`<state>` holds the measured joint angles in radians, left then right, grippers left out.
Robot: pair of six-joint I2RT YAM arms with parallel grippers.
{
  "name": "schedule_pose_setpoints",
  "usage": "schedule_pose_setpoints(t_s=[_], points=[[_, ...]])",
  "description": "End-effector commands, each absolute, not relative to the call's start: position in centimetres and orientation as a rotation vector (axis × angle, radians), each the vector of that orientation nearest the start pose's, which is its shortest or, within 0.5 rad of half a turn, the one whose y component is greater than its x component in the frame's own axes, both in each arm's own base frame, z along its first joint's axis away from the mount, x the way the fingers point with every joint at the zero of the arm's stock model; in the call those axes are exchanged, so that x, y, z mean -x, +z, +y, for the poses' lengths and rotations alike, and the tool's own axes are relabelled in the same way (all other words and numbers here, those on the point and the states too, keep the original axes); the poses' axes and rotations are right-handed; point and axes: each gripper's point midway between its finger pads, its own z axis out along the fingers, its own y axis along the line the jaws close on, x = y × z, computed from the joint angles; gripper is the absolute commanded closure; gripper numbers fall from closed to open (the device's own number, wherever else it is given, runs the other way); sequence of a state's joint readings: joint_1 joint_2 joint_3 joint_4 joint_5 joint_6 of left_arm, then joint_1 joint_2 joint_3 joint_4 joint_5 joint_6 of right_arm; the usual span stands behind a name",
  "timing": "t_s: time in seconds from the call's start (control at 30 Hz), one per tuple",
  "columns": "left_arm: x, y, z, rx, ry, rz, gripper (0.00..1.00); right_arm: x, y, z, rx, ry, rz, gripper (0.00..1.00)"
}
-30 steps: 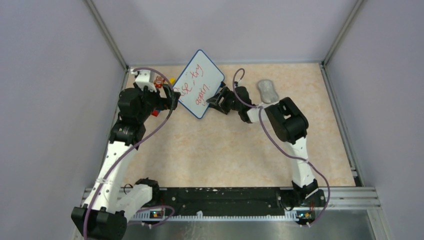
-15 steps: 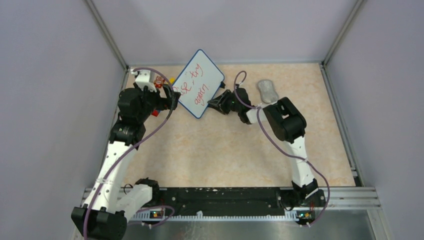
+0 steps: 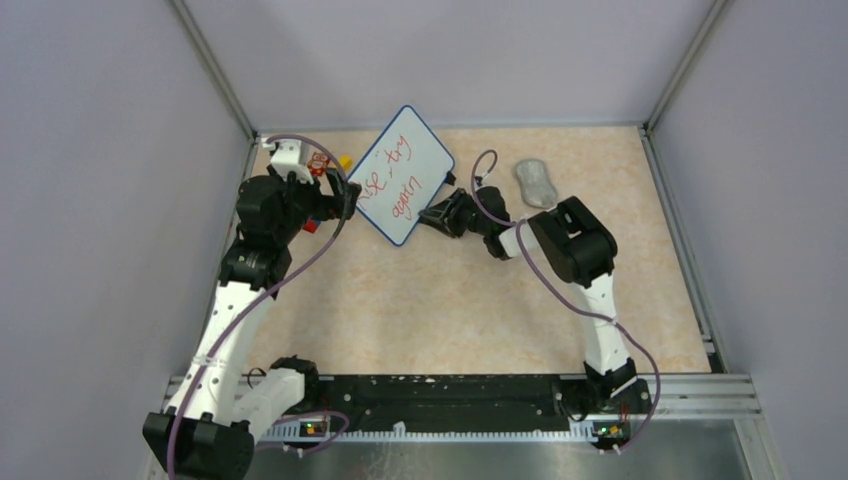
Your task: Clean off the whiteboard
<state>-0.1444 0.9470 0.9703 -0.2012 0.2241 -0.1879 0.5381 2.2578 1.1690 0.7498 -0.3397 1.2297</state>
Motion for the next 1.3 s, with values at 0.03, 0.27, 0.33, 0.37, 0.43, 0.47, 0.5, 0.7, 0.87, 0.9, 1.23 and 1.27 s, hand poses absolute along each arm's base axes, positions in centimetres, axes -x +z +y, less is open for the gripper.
schedule_pose_setpoints(t_s=[0.03,0.27,0.33,0.37,0.43,0.47,0.5,0.7,0.87,0.9,1.23,1.27], points=[[-33.6,32.3,-9.6,-0.123,-0.457,1.709,0.01,-39.7,2.0,35.7,-0.394,1.451,2.275,1.00],[-33.7,32.2,-9.7,-0.126,-0.463,1.716,0.01,-37.4,3.9,35.3,-0.288,1.516,2.279,1.00],[-33.7,32.1,-9.8,-0.127,-0.470,1.719,0.01,-36.3,3.8,34.9,-0.262,1.521,2.297,1.00],[-33.7,32.0,-9.9,-0.130,-0.476,1.723,0.01,-35.7,3.8,34.8,-0.246,1.528,2.303,1.00],[-33.8,31.8,-10.1,-0.132,-0.488,1.734,0.01,-34.2,3.5,34.4,-0.217,1.547,2.325,1.00],[-33.8,31.7,-10.2,-0.133,-0.494,1.738,0.01,-33.6,3.4,34.3,-0.197,1.559,2.333,1.00],[-33.9,31.5,-10.3,-0.134,-0.502,1.747,0.01,-32.9,3.2,34.1,-0.180,1.565,2.346,1.00],[-34.2,30.4,-11.6,-0.167,-0.576,1.791,0.01,-29.7,2.1,33.1,-0.013,1.547,2.436,1.00],[-34.3,29.2,-13.2,-0.210,-0.679,1.831,0.01,-28.6,2.6,32.0,0.006,1.529,2.445,1.00],[-34.2,29.0,-13.7,-0.232,-0.714,1.838,0.01,-28.7,2.8,31.9,0.008,1.527,2.438,1.00],[-34.6,25.2,-16.4,-0.250,-0.934,1.955,0.08,-30.7,4.6,31.6,-0.044,1.583,2.372,1.00],[-34.7,24.7,-16.7,-0.249,-0.956,1.973,0.10,-30.8,4.6,31.5,-0.045,1.580,2.371,1.00]])
